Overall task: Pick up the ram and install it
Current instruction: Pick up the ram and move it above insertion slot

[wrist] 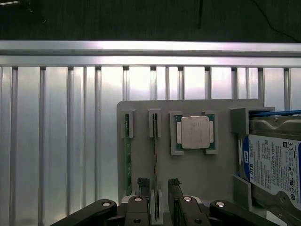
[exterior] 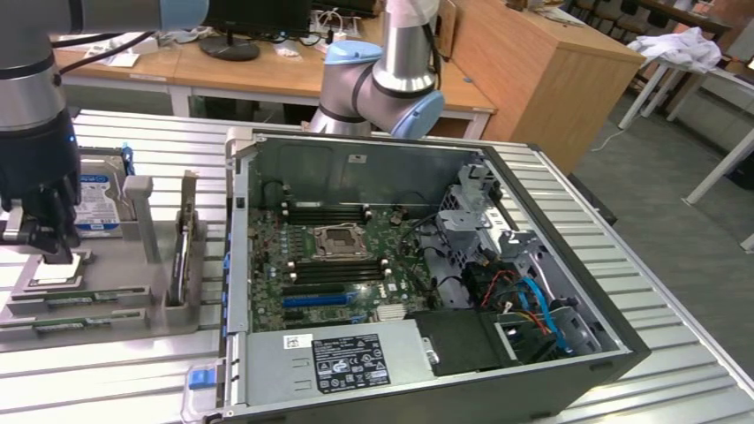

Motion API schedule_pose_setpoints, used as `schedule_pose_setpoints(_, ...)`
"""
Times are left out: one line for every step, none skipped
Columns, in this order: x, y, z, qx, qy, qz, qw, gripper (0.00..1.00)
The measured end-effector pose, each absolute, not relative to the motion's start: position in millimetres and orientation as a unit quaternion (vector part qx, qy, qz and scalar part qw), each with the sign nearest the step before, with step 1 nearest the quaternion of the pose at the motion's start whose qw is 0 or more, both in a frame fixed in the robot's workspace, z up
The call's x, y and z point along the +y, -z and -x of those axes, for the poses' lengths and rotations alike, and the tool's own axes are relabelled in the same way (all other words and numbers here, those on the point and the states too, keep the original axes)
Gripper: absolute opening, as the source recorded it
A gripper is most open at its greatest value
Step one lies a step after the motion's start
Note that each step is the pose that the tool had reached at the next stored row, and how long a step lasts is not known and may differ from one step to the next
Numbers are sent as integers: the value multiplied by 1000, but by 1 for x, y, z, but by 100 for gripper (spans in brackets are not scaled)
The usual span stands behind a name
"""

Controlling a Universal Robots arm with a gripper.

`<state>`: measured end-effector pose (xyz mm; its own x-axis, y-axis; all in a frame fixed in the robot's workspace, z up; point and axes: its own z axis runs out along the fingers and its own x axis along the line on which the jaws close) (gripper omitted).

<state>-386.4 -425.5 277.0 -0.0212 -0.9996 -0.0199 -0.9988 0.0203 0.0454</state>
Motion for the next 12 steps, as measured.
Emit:
schedule_pose_setpoints(-425,-276,386,-714,23,-699,9,30)
schedule_pose_setpoints(-425,-275,386,-714,23,-699,9,30)
schedule_pose_setpoints(-425,-275,386,-714,23,-699,9,30)
schedule_pose_setpoints(-425,-274,386,-714,23,-699,9,30)
schedule_pose_setpoints(-425,-273,386,-714,23,-699,9,30)
schedule_pose_setpoints(-425,-273,386,-714,23,-699,9,30)
schedule_pose_setpoints(-425,-272,386,-714,23,-699,9,30)
schedule_pose_setpoints(-425,-271,386,-714,23,-699,9,30)
schedule_pose_setpoints(-425,-270,386,-714,23,-699,9,30)
schedule_pose_setpoints(-425,-270,386,-714,23,-699,9,30)
schedule_pose_setpoints(-425,-269,386,-714,23,-699,9,30)
schedule_pose_setpoints(-425,-268,386,-714,23,-699,9,30)
